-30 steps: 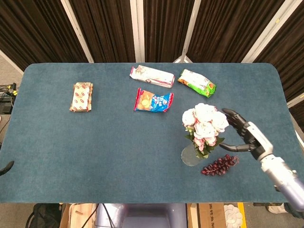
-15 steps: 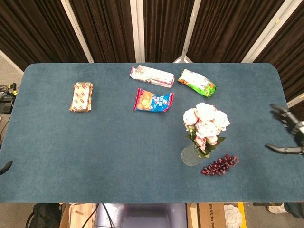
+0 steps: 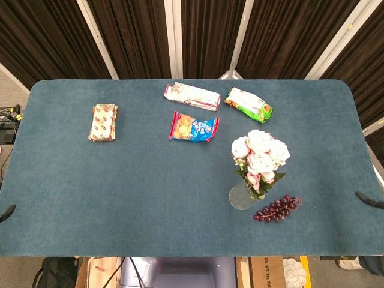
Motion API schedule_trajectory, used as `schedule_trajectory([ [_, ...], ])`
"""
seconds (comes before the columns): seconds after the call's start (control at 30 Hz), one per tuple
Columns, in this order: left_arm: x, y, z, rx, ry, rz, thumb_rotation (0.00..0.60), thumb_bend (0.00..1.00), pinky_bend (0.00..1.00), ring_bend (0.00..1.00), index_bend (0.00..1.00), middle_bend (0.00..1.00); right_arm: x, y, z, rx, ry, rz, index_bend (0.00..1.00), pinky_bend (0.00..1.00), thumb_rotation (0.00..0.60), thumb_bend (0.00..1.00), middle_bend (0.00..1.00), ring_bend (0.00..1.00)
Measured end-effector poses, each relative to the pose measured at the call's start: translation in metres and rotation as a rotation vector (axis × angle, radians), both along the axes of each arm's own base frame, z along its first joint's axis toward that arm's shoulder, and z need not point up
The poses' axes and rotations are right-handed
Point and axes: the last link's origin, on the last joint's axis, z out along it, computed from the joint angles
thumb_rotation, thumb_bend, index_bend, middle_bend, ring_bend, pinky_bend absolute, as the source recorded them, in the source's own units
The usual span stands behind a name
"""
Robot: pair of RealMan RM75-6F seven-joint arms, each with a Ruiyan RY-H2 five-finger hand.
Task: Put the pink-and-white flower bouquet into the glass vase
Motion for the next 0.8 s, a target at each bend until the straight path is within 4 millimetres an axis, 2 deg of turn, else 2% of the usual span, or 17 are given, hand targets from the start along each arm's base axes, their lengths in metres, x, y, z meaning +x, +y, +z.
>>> schedule_trajectory([
  [0.2, -0.002, 0.0, 0.003, -0.011, 0.01, -0.001, 0.6, 0.15, 0.02, 0.0, 0.09, 0.03, 0.002, 0.035, -0.049, 0.093, 0.211, 0.009, 0.15, 0.0, 0.6, 0.12, 0.06, 0.08],
  [0.4, -0.003, -0.002, 0.003, -0.038, 0.024, 0.012, 0.6, 0.15, 0.02, 0.0, 0.09, 0.03, 0.003, 0.049, -0.088, 0.138, 0.298, 0.025, 0.13, 0.0, 0.6, 0.12, 0.06, 0.04],
  [0.57, -0.005, -0.005, 0.004, -0.059, 0.018, 0.048, 0.6, 0.15, 0.02, 0.0, 0.09, 0.03, -0.001, 0.049, -0.092, 0.128, 0.34, 0.015, 0.13, 0.0, 0.6, 0.13, 0.06, 0.02],
  [0.8, -0.008, -0.007, 0.007, -0.103, 0.006, 0.124, 0.6, 0.15, 0.02, 0.0, 0.09, 0.03, -0.004, 0.048, -0.08, 0.077, 0.346, -0.019, 0.12, 0.0, 0.6, 0.12, 0.05, 0.01],
])
